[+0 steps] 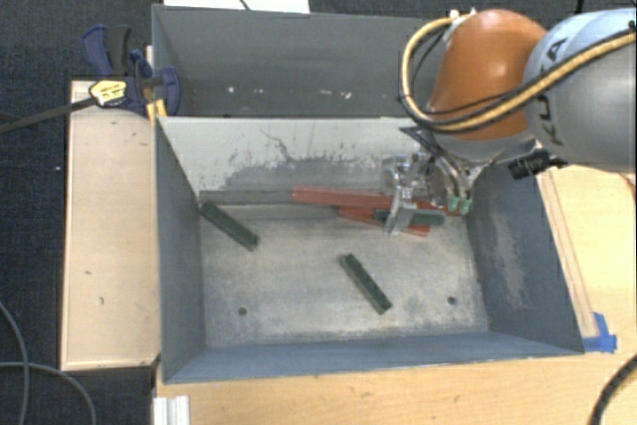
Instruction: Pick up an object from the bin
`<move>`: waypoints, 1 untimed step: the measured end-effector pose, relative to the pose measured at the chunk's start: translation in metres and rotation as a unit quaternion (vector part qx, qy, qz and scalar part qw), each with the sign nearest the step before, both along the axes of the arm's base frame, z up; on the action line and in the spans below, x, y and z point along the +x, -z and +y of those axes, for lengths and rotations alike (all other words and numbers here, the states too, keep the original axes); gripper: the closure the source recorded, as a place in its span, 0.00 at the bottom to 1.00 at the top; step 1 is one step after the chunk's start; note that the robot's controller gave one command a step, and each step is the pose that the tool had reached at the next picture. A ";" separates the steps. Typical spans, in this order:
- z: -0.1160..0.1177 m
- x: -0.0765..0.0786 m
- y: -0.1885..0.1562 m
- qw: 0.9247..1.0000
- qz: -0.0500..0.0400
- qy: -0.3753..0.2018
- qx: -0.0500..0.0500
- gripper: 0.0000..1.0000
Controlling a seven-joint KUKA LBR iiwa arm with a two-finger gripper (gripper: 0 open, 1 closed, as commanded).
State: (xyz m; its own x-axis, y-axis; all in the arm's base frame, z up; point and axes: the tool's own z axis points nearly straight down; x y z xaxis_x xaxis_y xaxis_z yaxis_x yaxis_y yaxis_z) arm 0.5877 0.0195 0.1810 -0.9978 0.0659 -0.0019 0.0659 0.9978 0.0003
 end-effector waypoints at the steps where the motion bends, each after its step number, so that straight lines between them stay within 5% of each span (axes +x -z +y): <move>1: 0.014 0.006 -0.073 1.000 0.000 -0.006 0.000 1.00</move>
Offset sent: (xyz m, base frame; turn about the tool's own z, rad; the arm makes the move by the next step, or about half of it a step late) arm 0.0000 0.0000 0.0000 0.0000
